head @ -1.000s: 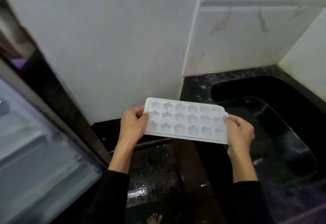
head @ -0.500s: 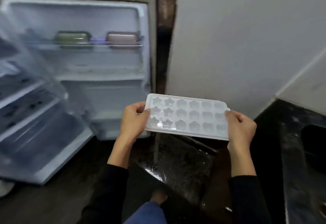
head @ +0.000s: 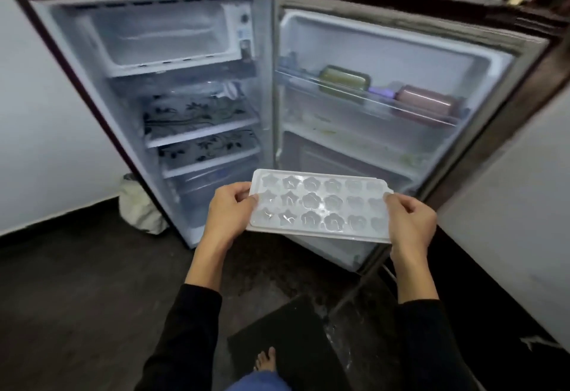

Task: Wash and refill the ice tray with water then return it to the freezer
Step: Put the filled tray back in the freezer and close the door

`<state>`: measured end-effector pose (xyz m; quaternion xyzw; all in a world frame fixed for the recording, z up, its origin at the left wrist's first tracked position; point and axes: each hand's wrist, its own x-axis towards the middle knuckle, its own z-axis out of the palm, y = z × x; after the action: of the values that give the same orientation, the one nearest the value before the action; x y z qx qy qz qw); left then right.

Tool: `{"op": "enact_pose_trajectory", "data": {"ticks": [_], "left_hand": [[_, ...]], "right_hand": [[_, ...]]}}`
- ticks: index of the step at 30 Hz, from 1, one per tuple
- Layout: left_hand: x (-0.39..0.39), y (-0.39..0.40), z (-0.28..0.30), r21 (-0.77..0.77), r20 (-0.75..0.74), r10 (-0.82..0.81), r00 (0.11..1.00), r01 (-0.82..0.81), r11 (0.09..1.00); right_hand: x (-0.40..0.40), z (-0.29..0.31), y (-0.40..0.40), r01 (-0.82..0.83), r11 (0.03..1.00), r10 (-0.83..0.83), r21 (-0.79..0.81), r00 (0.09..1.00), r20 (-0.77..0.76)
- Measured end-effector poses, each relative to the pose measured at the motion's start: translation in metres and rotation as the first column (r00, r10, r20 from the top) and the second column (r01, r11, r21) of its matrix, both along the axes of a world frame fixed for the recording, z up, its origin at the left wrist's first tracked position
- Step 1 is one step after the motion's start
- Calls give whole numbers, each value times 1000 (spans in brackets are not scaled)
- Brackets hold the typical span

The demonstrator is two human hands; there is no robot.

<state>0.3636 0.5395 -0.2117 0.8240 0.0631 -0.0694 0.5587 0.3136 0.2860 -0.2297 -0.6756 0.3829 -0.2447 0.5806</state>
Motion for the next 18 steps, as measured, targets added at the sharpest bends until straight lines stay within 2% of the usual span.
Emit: {"op": "enact_pose_trajectory", "data": {"ticks": [8, 18], "left_hand": [[66, 73, 6, -22, 31, 184, 982, -184, 983], [123, 114, 13, 10, 88, 406, 910, -408, 913]], "right_hand": [[111, 6, 73, -202, 979, 201, -35, 979, -9], [217, 20, 125, -399, 912, 398, -100, 917, -30]]}}
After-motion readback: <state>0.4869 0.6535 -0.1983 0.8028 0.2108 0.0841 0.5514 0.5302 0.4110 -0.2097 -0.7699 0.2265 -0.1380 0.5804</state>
